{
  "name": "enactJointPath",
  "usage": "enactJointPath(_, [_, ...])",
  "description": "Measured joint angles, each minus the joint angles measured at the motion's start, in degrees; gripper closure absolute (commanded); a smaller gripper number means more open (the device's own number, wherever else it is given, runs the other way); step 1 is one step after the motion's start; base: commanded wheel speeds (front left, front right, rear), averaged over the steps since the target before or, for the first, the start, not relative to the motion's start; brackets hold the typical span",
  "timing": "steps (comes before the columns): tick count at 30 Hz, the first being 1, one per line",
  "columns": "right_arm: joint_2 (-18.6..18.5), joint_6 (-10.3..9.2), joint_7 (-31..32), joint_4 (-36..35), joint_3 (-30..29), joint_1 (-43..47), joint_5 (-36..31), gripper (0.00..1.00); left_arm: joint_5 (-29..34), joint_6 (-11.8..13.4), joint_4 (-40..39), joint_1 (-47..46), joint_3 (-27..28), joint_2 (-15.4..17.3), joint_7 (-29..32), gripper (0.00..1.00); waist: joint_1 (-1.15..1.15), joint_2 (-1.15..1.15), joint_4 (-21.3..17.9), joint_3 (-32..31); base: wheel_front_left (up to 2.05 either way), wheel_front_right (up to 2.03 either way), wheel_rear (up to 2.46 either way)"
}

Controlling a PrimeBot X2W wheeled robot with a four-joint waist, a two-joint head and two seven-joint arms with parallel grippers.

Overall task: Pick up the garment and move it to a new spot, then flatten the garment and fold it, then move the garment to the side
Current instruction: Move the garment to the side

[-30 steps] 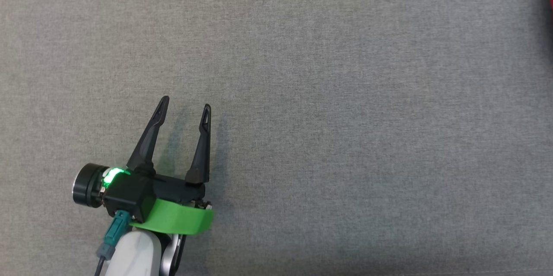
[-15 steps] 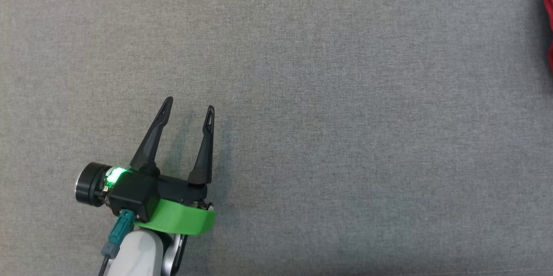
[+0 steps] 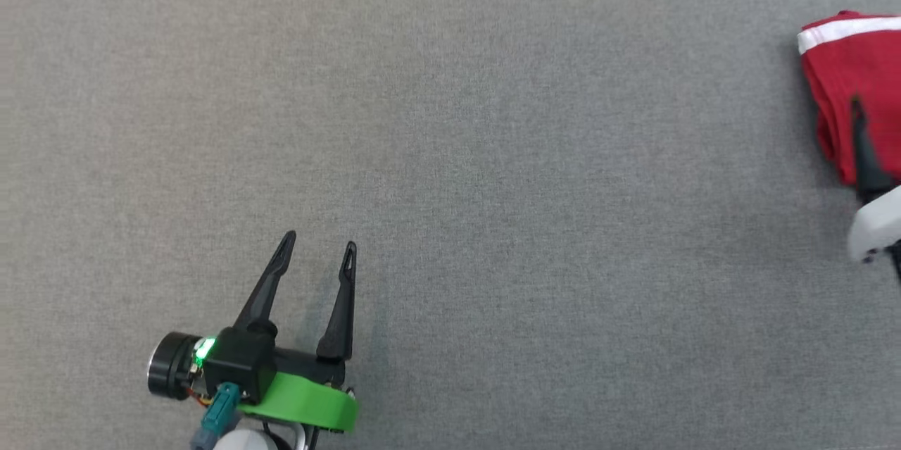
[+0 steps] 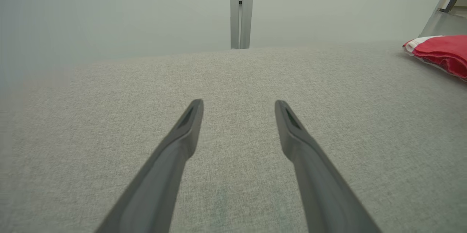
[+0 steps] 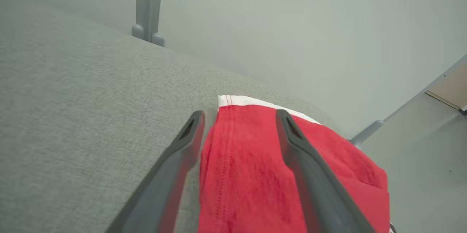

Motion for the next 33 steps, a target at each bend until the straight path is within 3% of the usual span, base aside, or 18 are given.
enactJointPath(5, [8.09,-0.01,-1.3,1.77,1.41,3.87,0.26,0.0,-4.72,1.85,0.79,2.6,0.19,0.0,0.0,0.0,0.0,0.0,-0.3,-5.57,0.0,0.0,0.0])
enactJointPath(10, [15.7,-0.01,-1.52,-4.04,2.04,8.63,-0.49,0.0,-6.03,3.9,1.45,4.52,1.52,0.0,0.0,0.0,0.0,0.0,-0.94,-10.59,0.0,0.0,0.0])
enactJointPath(15, [20.5,-0.01,-1.53,-10.33,2.99,15.2,0.15,0.0,-6.69,4.75,2.22,6.49,2.72,-0.01,0.0,0.0,0.0,0.0,-1.8,-14.42,0.0,0.0,0.0])
enactJointPath(24, [24.4,-0.02,-1.53,-19.85,3.96,25.04,1.41,0.0,-8.61,4.15,-1.08,9.91,4.14,-0.01,0.0,0.0,0.0,0.0,-3.24,-19.01,0.0,0.0,0.0])
enactJointPath(33, [25.37,-0.02,-1.54,-22.98,5.77,29.7,5.34,0.0,-9.33,3.45,-1.59,13.04,5.57,0.0,-0.01,0.0,-0.01,0.0,-3.39,-21.75,0.0,0.0,0.0])
